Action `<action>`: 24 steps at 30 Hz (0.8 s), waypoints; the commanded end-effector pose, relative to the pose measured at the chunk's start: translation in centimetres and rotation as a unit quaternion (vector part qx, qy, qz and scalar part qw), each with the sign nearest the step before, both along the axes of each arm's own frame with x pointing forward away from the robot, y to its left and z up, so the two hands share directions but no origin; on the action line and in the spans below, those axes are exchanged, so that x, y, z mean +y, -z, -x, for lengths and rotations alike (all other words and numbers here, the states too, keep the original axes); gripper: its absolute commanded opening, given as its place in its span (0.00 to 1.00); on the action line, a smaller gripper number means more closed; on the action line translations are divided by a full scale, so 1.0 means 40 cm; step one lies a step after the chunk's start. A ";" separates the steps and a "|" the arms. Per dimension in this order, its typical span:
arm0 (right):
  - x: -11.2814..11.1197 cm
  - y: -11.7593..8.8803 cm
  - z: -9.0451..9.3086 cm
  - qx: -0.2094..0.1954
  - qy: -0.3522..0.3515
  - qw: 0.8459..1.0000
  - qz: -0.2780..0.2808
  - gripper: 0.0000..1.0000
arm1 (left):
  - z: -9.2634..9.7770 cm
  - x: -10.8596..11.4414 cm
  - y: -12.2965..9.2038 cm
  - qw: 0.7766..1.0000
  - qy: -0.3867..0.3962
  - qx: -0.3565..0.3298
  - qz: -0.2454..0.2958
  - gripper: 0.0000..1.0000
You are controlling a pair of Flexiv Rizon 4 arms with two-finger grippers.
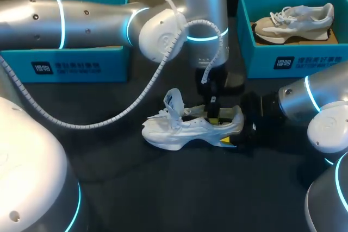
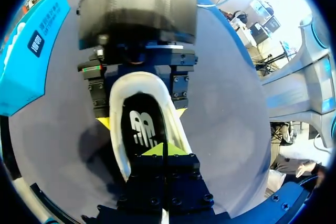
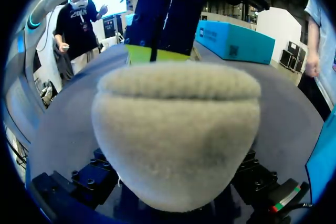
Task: Take the shoe out of the shoebox, open the shoe tongue, remove and reinsert the insole, then place the shoe into the shoebox
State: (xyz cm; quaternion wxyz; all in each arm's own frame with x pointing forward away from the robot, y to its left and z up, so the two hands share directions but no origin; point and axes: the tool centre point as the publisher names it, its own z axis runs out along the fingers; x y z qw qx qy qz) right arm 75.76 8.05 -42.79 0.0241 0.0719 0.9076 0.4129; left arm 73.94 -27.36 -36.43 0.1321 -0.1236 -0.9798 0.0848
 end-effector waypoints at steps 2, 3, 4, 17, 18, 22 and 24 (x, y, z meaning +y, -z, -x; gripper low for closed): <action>-0.001 0.014 -0.008 -0.001 0.001 1.000 0.001 0.00 | 0.005 -0.013 0.019 1.000 0.005 0.005 -0.003 0.00; -0.001 0.014 -0.008 -0.001 0.001 1.000 0.001 0.00 | 0.005 -0.014 0.023 1.000 0.006 0.006 -0.003 0.00; -0.001 0.014 -0.008 -0.001 0.001 1.000 0.001 0.00 | 0.007 -0.015 0.027 1.000 0.006 0.006 -0.004 0.00; -0.001 0.014 -0.008 -0.001 0.001 1.000 0.001 0.00 | 0.018 0.007 0.058 1.000 0.005 0.010 -0.021 0.33; -0.001 0.014 -0.008 -0.001 0.001 1.000 0.001 0.00 | 0.018 0.007 0.062 1.000 0.006 0.010 -0.020 0.32; -0.001 0.014 -0.008 -0.001 0.001 1.000 0.001 0.00 | 0.021 0.007 0.084 1.000 0.010 0.013 -0.023 0.34; -0.001 0.014 -0.008 -0.001 0.001 1.000 0.001 0.00 | 0.022 0.006 0.093 1.000 0.015 0.007 -0.022 0.35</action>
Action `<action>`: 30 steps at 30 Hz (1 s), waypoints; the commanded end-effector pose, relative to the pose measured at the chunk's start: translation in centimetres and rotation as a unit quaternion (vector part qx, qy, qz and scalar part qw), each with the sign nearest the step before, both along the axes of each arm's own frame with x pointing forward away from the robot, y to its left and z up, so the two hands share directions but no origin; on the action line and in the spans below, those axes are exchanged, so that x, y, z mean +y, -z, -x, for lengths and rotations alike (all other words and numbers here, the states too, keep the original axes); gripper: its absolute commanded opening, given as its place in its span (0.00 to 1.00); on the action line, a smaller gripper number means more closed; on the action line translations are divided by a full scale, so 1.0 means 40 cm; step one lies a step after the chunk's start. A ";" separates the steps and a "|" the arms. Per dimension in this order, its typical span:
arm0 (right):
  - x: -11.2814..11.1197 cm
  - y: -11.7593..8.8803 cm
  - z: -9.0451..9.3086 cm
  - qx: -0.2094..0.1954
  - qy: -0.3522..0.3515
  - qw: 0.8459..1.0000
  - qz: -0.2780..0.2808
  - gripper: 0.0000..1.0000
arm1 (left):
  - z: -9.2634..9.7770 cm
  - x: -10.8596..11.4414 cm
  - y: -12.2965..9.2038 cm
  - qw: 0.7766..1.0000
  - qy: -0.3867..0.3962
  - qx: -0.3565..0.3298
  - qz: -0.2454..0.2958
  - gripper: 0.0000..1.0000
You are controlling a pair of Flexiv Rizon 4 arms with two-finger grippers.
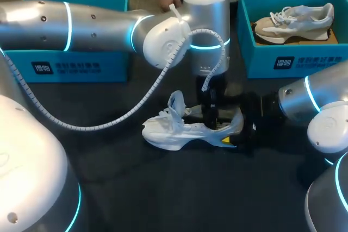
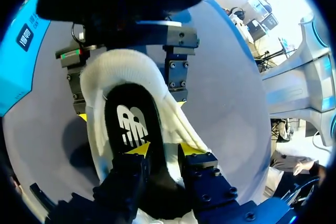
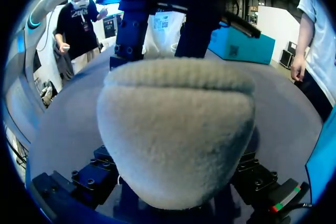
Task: Take the shoe out of the shoebox, open the shoe tongue, remove and reinsert the insole, then place the shoe into the shoebox
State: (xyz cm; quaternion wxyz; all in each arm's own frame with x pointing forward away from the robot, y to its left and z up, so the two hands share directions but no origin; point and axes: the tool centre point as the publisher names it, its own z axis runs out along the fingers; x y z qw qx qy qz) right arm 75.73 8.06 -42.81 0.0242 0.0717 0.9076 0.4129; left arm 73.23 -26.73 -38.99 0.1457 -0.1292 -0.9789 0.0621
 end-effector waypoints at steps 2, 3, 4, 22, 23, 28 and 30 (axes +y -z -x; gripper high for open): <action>-0.001 0.013 -0.009 -0.001 0.001 1.000 0.001 0.00 | 0.004 -0.009 0.041 1.000 0.006 -0.006 -0.001 0.34; -0.001 0.013 -0.009 -0.001 0.001 1.000 0.001 0.00 | 0.004 -0.008 0.047 1.000 0.005 -0.009 0.000 0.34; -0.001 0.013 -0.009 -0.001 0.001 1.000 0.001 0.00 | 0.005 -0.008 0.053 1.000 0.006 -0.013 -0.002 0.34; -0.001 0.013 -0.009 -0.001 0.001 1.000 0.001 0.00 | 0.002 0.014 0.068 0.999 -0.008 -0.052 0.003 0.00; -0.001 0.013 -0.009 -0.001 0.001 1.000 0.001 0.00 | 0.001 0.017 0.061 0.999 -0.009 -0.053 0.004 0.00; -0.001 0.013 -0.009 -0.001 0.001 1.000 0.001 0.00 | -0.001 0.021 0.034 0.998 -0.013 -0.060 0.019 0.00; -0.001 0.013 -0.009 -0.001 0.001 1.000 0.001 0.00 | -0.001 0.023 0.028 0.998 -0.016 -0.059 0.023 0.00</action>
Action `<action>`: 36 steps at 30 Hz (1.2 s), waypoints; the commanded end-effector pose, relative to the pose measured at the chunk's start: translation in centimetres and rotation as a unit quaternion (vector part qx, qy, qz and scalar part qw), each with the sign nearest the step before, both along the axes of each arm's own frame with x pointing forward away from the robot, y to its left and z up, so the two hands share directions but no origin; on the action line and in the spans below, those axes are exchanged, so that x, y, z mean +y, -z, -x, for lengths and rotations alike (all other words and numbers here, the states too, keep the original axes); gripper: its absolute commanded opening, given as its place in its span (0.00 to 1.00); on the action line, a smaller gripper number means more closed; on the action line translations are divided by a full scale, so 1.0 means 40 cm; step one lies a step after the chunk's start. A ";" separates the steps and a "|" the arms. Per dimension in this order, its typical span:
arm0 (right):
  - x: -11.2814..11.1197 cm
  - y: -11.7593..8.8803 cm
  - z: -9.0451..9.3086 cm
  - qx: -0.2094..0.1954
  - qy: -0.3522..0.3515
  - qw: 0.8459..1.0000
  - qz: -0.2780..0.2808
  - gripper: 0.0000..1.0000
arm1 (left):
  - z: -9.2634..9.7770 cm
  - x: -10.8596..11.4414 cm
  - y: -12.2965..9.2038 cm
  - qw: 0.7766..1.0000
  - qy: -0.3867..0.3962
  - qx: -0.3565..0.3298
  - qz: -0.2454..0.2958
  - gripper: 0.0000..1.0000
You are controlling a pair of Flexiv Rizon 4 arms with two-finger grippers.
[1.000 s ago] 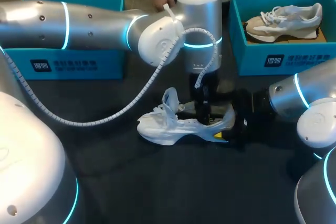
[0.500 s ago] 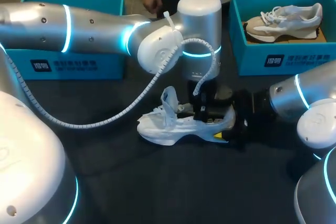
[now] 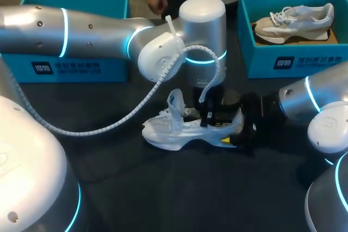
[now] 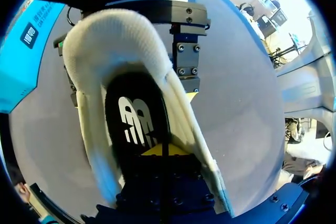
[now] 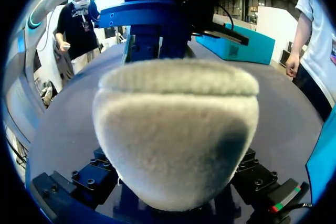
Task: Take the shoe out of the shoebox, open the shoe tongue, remove and reinsert the insole, then place the shoe into the shoebox
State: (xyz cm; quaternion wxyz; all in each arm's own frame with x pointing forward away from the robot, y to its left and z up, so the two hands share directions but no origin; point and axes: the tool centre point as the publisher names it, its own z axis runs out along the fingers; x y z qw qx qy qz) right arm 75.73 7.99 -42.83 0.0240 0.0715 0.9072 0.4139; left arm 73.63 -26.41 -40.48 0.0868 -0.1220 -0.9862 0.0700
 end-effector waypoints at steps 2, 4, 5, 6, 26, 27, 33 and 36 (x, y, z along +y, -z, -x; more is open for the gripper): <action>0.000 0.013 -0.009 -0.001 0.001 1.000 0.002 0.00 | 0.009 0.018 -0.014 1.000 -0.006 -0.002 0.015 0.00; 0.000 0.013 -0.009 -0.001 0.001 1.000 0.002 0.00 | 0.008 0.021 -0.015 1.000 -0.008 -0.001 0.018 0.00; 0.000 0.013 -0.009 -0.001 0.001 1.000 0.002 0.00 | 0.007 0.024 -0.014 1.000 -0.011 0.001 0.022 0.00; 0.000 0.013 -0.009 -0.001 0.001 1.000 0.002 0.00 | 0.006 0.025 -0.014 1.000 -0.012 0.002 0.023 0.00; 0.000 0.013 -0.009 -0.001 0.001 1.000 0.002 0.00 | -0.005 0.043 -0.048 0.998 -0.022 -0.003 0.051 0.00; 0.000 0.013 -0.009 -0.001 0.001 1.000 0.002 0.00 | -0.006 0.044 -0.050 0.998 -0.022 -0.003 0.052 0.00; 0.000 0.013 -0.009 -0.001 0.001 1.000 0.002 0.00 | -0.010 0.050 -0.076 0.997 -0.027 -0.009 0.065 0.00; 0.000 0.013 -0.009 -0.001 0.001 1.000 0.002 0.00 | -0.010 0.052 -0.088 0.997 -0.028 -0.012 0.069 0.00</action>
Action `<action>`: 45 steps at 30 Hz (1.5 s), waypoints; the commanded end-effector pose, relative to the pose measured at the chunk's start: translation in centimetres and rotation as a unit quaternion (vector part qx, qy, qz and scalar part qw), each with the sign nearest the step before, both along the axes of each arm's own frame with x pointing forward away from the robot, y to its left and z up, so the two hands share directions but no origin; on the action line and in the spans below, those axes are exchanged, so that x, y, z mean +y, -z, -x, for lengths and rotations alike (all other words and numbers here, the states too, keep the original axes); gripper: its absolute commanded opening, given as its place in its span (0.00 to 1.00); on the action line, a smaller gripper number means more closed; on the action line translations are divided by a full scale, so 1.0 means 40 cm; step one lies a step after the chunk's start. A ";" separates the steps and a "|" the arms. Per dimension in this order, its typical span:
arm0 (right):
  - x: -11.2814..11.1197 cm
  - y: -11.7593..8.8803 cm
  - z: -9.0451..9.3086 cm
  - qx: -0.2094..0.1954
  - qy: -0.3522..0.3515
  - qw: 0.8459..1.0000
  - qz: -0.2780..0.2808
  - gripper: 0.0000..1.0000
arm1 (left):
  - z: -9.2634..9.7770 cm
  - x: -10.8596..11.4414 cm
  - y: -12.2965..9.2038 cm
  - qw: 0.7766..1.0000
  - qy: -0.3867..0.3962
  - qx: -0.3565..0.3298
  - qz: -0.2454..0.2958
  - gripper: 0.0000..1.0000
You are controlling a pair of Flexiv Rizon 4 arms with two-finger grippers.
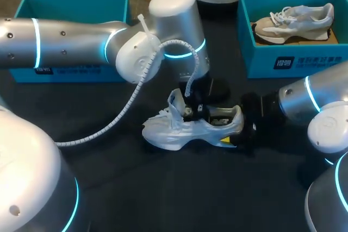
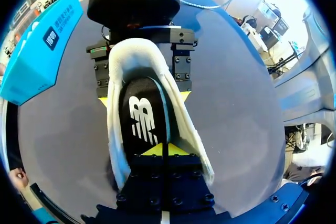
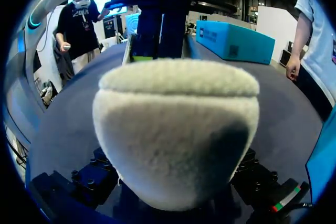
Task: Take the shoe out of the shoebox, open the shoe tongue, remove and reinsert the insole, then place the shoe into the shoebox
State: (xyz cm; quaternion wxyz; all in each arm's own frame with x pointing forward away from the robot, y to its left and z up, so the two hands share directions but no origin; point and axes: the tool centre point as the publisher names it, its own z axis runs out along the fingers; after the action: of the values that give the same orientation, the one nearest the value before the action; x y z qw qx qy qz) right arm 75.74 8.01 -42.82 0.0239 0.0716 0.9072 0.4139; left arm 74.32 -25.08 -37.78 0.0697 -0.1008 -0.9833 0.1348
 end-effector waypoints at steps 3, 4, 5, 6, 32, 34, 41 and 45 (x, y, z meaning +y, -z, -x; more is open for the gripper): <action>0.000 0.013 -0.008 -0.001 0.001 1.000 0.002 0.00 | 0.007 0.018 -0.031 1.000 0.001 -0.007 0.011 0.00; 0.000 0.013 -0.008 -0.001 0.001 1.000 0.002 0.00 | 0.008 0.017 -0.035 1.000 0.001 -0.011 0.013 0.00; 0.000 0.013 -0.008 -0.001 0.001 1.000 0.002 0.00 | 0.010 0.016 -0.039 1.000 0.002 -0.012 0.014 0.00; 0.000 0.013 -0.008 -0.001 0.001 1.000 0.002 0.00 | 0.010 0.014 -0.041 1.000 0.002 -0.012 0.015 0.00; 0.000 0.013 -0.008 -0.001 0.001 1.000 0.002 0.00 | 0.003 0.053 -0.070 0.999 -0.018 -0.013 0.030 0.00; 0.000 0.013 -0.008 -0.001 0.001 1.000 0.002 0.00 | 0.002 0.047 -0.076 0.999 -0.016 -0.013 0.030 0.00; 0.000 0.013 -0.008 -0.001 0.001 1.000 0.002 0.00 | -0.011 0.003 -0.093 0.999 -0.002 -0.017 0.044 0.00; 0.000 0.013 -0.008 -0.001 0.001 1.000 0.002 0.00 | -0.014 -0.009 -0.092 0.999 0.005 -0.019 0.038 0.00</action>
State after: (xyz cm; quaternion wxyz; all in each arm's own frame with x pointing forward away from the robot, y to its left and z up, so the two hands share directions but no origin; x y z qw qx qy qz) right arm 75.78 7.98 -42.82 0.0242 0.0719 0.9072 0.4137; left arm 74.57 -24.69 -34.05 0.0451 -0.1089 -0.9770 0.1775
